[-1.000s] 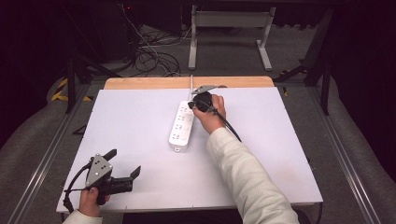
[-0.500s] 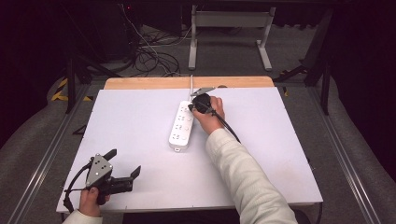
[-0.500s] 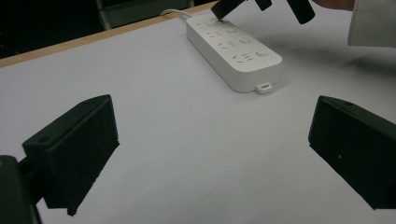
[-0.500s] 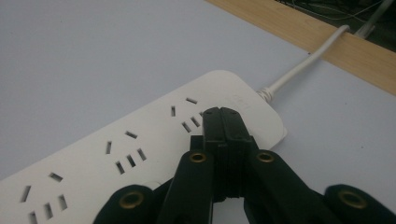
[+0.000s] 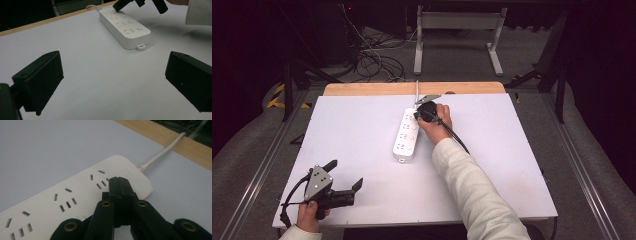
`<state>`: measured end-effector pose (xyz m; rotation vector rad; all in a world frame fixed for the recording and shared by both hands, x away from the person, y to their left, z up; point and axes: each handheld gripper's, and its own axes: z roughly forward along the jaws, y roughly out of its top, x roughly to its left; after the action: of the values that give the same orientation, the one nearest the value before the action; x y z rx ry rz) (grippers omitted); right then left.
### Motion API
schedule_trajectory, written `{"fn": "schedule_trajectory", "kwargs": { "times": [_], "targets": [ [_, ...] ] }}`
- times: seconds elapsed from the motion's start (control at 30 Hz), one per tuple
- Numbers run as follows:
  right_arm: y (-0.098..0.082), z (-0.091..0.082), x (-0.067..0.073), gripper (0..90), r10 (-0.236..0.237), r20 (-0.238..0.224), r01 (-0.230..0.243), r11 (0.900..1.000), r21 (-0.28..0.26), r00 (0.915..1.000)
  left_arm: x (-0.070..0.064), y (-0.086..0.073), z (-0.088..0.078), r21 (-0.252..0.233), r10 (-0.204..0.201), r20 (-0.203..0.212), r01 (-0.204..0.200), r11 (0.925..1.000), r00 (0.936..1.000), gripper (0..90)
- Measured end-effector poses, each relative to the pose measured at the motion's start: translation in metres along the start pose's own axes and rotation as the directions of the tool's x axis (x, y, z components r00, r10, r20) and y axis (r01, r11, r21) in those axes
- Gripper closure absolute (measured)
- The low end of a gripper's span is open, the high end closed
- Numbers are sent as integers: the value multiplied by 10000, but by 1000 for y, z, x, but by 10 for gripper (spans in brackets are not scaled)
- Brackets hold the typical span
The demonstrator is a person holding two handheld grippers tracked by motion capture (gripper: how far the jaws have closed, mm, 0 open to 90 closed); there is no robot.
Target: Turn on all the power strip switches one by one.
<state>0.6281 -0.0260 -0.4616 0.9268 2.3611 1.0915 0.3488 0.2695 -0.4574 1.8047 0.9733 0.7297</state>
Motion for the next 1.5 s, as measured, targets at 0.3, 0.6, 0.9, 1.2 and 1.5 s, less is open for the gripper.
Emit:
{"fn": "schedule_trajectory", "kwargs": {
  "times": [0.3, 0.6, 0.9, 1.2, 1.5],
  "targets": [
    [-1, 0, 1, 900, 113, 100, -114, 9999, 53, 9999, 0, 0, 0, 11, 31, -2, -31, 10000, 10000, 19],
    [0, 2, 5, 900, 96, 378, -102, 9998, 165, 9992, 0, 0, 1, 10, 6, 13, -6, 10000, 10000, 19],
    [4, -11, 7, 887, 272, -64, -275, 9980, -577, 9996, 2, 0, 1, 24, -107, -12, 107, 9999, 9999, 19],
    [12, -59, 9, 697, 177, -643, -282, 9858, -1655, 9978, 1, -1, 1, 38, -160, -37, 160, 9999, 9999, 19],
    [-1, -102, 8, 494, -173, -940, -34, 9765, -2157, 9954, -1, 1, 3, 141, -1, -88, 2, 9999, 10000, 19]
  ]
}}
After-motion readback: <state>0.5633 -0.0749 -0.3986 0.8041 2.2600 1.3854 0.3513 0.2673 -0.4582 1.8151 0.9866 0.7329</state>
